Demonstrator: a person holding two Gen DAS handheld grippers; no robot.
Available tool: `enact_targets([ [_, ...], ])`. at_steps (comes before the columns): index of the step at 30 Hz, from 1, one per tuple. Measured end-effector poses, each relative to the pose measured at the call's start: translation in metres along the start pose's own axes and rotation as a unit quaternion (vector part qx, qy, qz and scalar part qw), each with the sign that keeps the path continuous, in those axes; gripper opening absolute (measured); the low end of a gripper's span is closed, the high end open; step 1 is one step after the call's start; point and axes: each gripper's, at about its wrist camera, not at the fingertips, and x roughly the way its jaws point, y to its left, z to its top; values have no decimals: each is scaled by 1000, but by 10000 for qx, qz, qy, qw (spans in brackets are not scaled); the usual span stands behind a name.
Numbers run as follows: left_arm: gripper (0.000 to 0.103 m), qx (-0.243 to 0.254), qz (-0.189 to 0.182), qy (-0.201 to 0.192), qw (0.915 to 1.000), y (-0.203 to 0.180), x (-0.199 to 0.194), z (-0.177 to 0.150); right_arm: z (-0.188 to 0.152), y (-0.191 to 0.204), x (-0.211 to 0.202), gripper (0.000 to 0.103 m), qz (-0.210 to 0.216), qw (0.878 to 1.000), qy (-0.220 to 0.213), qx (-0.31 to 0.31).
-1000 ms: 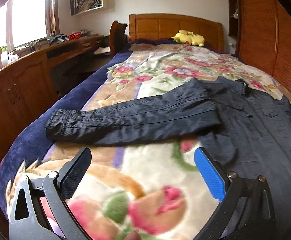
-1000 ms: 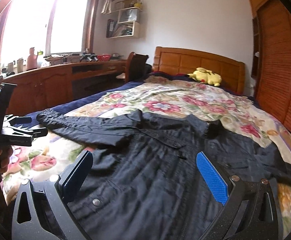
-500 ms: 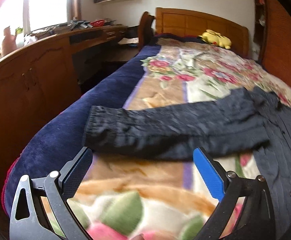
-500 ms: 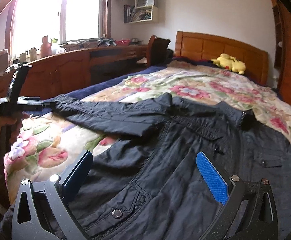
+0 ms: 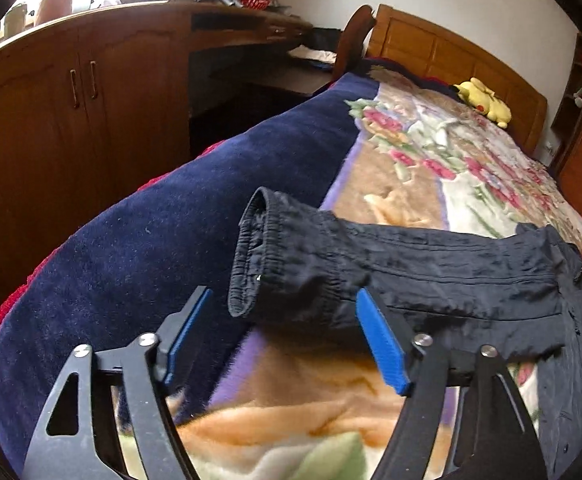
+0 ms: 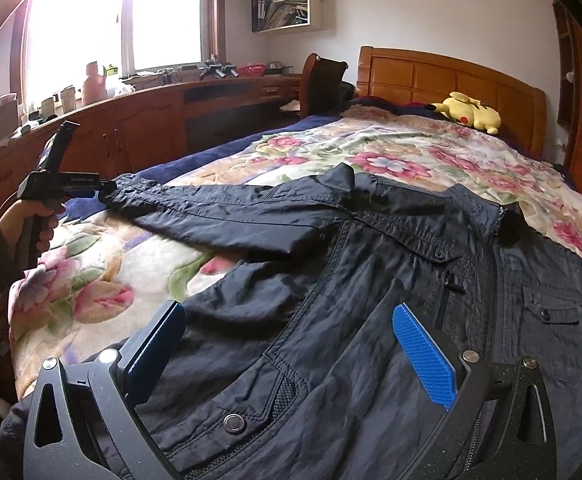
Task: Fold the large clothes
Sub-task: 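Move the left gripper to the jacket sleeve cuff and grasp it, then lift the sleeve with the left gripper, lay it across the jacket front, open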
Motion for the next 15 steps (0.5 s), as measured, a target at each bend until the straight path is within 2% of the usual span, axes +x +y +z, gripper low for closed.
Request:
enact_targets([
  [2,67,-51,35,42,10000,3,4,0,2,7,6,103,-15,10000,-7,-7],
  [6,62,-162,35,163,9997,6,16,0,1,9,6,103,-32,9999,-95,-39],
  [10,50,-137,145,271,9994,4,27,1,0,11,4,103,-1,9999,-139,-68],
  [11,39,-135,155,295,9994,4,29,1,0,11,4,103,11,9999,-139,-63],
  [12,33,-143,162,349,9992,3,32,2,0,12,3,103,37,9999,-145,-59],
  [13,20,-152,187,431,9988,1,35,2,1,11,2,103,69,9998,-153,-52],
  [14,13,-147,184,479,9986,-1,35,2,1,11,0,103,93,9998,-171,-50],
  [15,10,-114,192,505,9985,-4,35,3,2,11,-2,103,109,9997,-199,-47],
])
